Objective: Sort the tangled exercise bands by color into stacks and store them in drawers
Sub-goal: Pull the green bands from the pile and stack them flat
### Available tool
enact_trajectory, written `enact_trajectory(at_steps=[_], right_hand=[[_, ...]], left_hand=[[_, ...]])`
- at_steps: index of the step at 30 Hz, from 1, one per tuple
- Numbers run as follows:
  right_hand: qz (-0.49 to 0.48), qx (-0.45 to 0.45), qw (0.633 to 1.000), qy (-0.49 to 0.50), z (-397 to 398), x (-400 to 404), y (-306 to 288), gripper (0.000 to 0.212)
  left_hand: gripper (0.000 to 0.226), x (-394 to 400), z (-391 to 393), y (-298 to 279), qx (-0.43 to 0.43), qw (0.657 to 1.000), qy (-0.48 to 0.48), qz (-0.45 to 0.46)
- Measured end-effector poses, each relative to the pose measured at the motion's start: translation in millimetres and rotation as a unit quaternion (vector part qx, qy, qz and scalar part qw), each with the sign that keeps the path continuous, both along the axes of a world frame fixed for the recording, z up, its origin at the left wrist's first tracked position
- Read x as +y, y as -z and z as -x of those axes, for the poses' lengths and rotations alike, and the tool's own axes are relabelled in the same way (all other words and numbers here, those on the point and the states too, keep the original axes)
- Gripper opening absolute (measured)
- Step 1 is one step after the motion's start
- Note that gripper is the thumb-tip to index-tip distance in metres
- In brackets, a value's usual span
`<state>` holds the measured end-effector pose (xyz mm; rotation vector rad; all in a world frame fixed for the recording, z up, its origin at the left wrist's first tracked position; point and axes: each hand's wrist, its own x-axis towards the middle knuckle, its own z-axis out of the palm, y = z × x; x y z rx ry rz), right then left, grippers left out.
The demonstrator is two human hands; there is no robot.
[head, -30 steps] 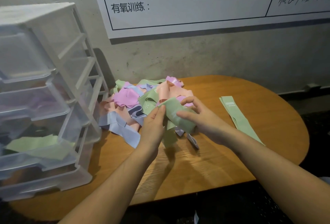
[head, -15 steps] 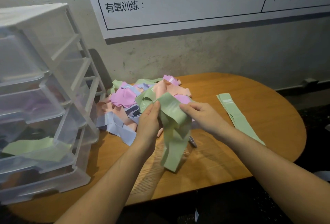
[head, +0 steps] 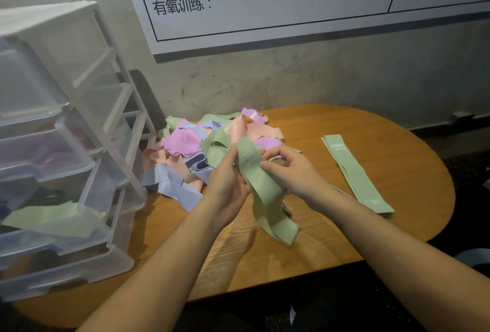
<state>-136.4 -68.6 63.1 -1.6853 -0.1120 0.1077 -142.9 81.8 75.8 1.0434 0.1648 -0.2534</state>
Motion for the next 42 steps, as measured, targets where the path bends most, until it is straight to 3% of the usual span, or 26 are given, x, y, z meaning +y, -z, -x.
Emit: enact_trajectory(at_steps=[7,12,15,17,21,23,25,28,32,34,42], right_hand=[[0.05,-0.022,0.998,0.04,1.5,4.6,5.5,0.014],[0.054,-0.051,0.997,0.037,4.9,2.1,8.7,0.022],[0.066,-0.077,0.994,0.033,4.2,-1.5,10.7,0.026],[0.097,-0.078,0.992,0.002,4.1,-5.6,11.5,0.013],[0.159,-0.088,0.983,-0.035,7.0,-11.3,15.0,0.04],[0.157,-0.092,0.983,-0.031,7.8,-11.2,15.9,0.041],[0.16,-0.092,0.983,-0.024,8.2,-8.1,16.2,0.043],[0.168,-0.093,0.981,-0.02,8.4,-5.4,17.4,0.043],[0.173,-0.069,0.982,-0.041,9.7,-6.4,14.0,0.031],[0.149,-0.046,0.987,-0.047,9.8,-9.2,11.7,0.025],[0.102,0.031,0.989,-0.1,7.4,-34.6,16.4,0.045]], left_hand=[[0.028,-3.1,-0.9,9.3,-0.057,0.997,-0.023,-0.037],[0.026,-5.0,-0.1,4.8,-0.064,0.997,-0.035,0.018],[0.029,-7.2,-3.5,-1.7,-0.054,0.996,-0.034,0.065],[0.034,-7.9,-6.2,-7.1,-0.052,0.995,-0.035,0.077],[0.05,-5.9,-13.9,-12.8,-0.035,0.994,-0.03,0.101],[0.049,-4.4,-15.7,-13.1,-0.036,0.993,-0.019,0.115],[0.04,-2.1,-15.6,-11.6,-0.053,0.993,0.013,0.107],[0.047,-0.7,-13.9,-15.4,-0.057,0.996,0.054,0.039],[0.047,-5.2,-20.6,-19.8,-0.038,0.999,0.021,-0.023],[0.041,-7.4,-23.9,-21.2,-0.049,0.999,-0.004,-0.006],[0.043,-10.7,-50.9,-33.9,-0.011,0.991,-0.053,0.119]])
